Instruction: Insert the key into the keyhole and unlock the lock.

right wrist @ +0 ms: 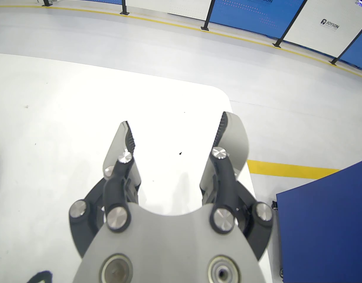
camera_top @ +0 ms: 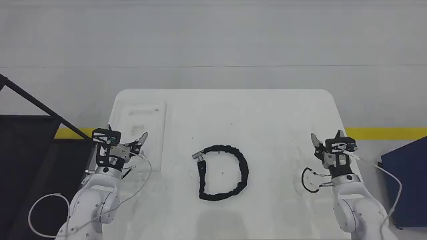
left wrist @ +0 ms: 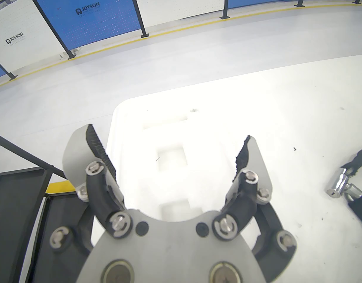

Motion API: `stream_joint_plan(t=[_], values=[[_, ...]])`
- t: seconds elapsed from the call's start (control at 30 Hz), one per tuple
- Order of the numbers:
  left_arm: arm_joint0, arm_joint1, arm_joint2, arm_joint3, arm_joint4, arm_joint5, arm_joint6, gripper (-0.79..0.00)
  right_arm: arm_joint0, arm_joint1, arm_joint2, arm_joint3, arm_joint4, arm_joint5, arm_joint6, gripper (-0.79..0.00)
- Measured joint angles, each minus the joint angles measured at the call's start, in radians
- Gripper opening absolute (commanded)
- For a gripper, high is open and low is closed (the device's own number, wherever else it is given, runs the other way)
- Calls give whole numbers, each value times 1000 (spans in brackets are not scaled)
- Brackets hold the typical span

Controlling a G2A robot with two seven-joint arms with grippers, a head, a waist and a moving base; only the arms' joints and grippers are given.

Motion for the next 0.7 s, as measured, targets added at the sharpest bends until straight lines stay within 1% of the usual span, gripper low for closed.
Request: stream_joint_plan(t=[0.4, 0.43, 0.57, 0.63, 0.7], values=[[0, 0, 0, 0, 0, 0, 0, -1, 0, 0, 0, 0, 0, 0, 0, -287], [0, 0, 0, 0, 0, 0, 0, 0, 0, 0, 0, 0, 0, 0, 0, 0], [-1, -1, 4, -2, 31, 15, 3, 0, 0, 0, 0, 0, 0, 0, 0, 0], [2, -3, 15, -6, 92, 60, 4, 0, 0, 0, 0, 0, 0, 0, 0, 0], [0, -8, 42, -13, 147, 124, -14, 0, 0, 0, 0, 0, 0, 0, 0, 0]])
